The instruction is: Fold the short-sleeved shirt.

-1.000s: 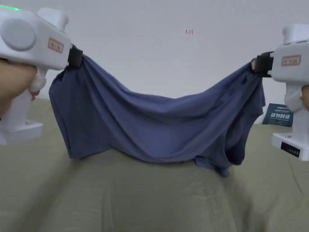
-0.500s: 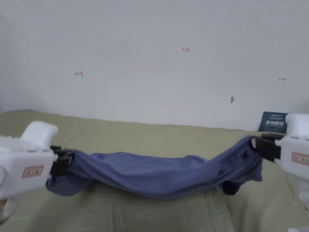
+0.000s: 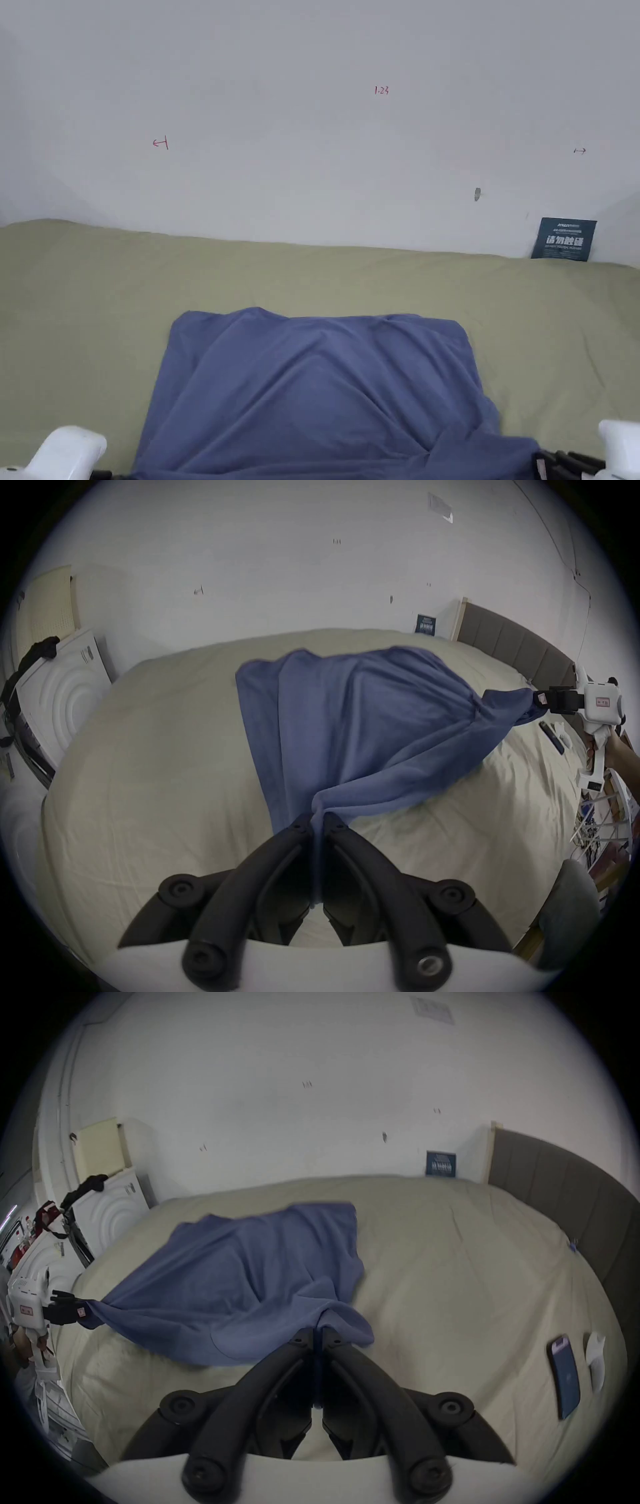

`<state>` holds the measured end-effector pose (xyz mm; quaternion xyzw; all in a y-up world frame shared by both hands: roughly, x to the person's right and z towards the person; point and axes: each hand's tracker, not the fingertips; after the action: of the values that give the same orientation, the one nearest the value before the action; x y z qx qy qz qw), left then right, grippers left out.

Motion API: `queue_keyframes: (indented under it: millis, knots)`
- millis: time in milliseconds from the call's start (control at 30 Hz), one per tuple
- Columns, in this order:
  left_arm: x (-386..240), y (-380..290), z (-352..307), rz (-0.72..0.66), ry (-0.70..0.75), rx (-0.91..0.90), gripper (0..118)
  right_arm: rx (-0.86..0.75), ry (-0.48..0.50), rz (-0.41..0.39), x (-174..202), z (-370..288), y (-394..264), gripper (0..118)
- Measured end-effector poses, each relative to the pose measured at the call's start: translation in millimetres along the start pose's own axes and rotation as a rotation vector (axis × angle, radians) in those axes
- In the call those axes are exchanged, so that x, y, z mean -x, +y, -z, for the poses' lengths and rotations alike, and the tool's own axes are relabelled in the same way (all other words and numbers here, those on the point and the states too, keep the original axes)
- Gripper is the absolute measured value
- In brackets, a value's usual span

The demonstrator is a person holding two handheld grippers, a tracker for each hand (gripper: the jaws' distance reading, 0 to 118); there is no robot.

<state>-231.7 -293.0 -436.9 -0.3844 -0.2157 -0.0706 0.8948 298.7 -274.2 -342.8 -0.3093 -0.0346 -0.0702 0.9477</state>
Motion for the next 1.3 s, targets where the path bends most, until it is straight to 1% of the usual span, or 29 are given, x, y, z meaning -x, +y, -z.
queue_keyframes:
  millis: [233,367,400,433,467,500,533,567,600,633,667,733,767,800,833,867,900,933,967,1000,1033,1067,1100,1133,1167,1233,1300]
  knots:
    - [13,-30,12,-0.015,0.009,0.022,4,0.045,-0.01,0.065,-22,1,-32,4]
    - [16,-36,14,0.014,-0.009,0.006,4,0.055,-0.019,0.077,-30,7,-36,4]
    - [17,-38,15,0.018,-0.015,0.001,5,0.057,0.01,0.101,-32,8,-38,4]
    - [18,-39,14,0.014,-0.026,-0.009,12,0.062,0.02,0.109,-33,8,-39,5]
    - [14,-39,11,-0.004,-0.025,-0.013,37,0.054,0.016,0.11,-31,7,-39,9]
    - [12,-40,6,-0.039,-0.013,-0.012,69,0.041,0.035,0.122,-29,4,-40,19]
    - [11,-40,0,-0.078,-0.014,-0.026,96,0.035,0.051,0.135,-28,0,-39,44]
    - [10,-39,-6,-0.117,-0.029,-0.035,115,0.033,0.052,0.144,-25,-4,-36,84]
    - [11,-37,-12,-0.144,-0.047,-0.052,116,0.042,0.054,0.148,-23,-8,-32,94]
    - [10,-33,-23,-0.175,-0.063,-0.1,116,0.045,0.075,0.162,-16,-18,-27,92]
    - [7,-27,-36,-0.197,-0.061,-0.138,116,-0.006,0.096,0.163,-10,-28,-23,92]
    - [-4,-12,-55,-0.196,-0.042,-0.18,116,-0.06,0.063,0.142,4,-44,-14,92]
    - [-12,-5,-62,-0.174,-0.004,-0.198,116,-0.091,0.048,0.132,12,-54,-12,92]
    - [-21,-1,-66,-0.177,0.036,-0.21,116,-0.111,0.016,0.142,21,-62,-12,92]
    - [-32,1,-70,-0.183,0.056,-0.232,116,-0.134,-0.015,0.158,31,-70,-14,92]
    - [-45,2,-72,-0.176,0.063,-0.235,114,-0.137,-0.01,0.154,40,-76,-19,92]
    - [-57,-1,-76,-0.175,0.09,-0.256,109,-0.123,-0.016,0.146,52,-83,-25,92]
    - [-71,-7,-80,-0.173,0.12,-0.3,95,-0.111,-0.04,0.126,62,-88,-35,91]
    - [-85,-16,-83,-0.17,0.14,-0.326,61,-0.101,-0.044,0.103,71,-94,-46,84]
    - [-98,-25,-85,-0.173,0.171,-0.332,26,-0.09,-0.042,0.087,78,-99,-58,68]
    - [-111,-37,-86,-0.172,0.201,-0.336,2,-0.079,-0.047,0.062,87,-103,-70,38]
    - [-121,-51,-88,-0.171,0.212,-0.338,1,-0.06,-0.09,0.015,96,-107,-82,0]
    - [-128,-62,-89,-0.173,0.193,-0.33,1,0.001,-0.13,0.004,105,-112,-96,0]
    - [-133,-74,-89,-0.191,0.18,-0.301,1,-0.026,-0.09,0.0,111,-116,-107,0]
    - [-138,-88,-89,-0.217,0.182,-0.273,0,-0.013,-0.049,-0.001,111,-121,-118,0]
    - [-140,-110,-86,-0.239,0.162,-0.228,0,0.005,-0.044,0.004,118,-124,-132,0]
    - [-136,-119,-79,-0.235,0.21,-0.172,0,0.004,-0.035,0.008,113,-126,-134,0]
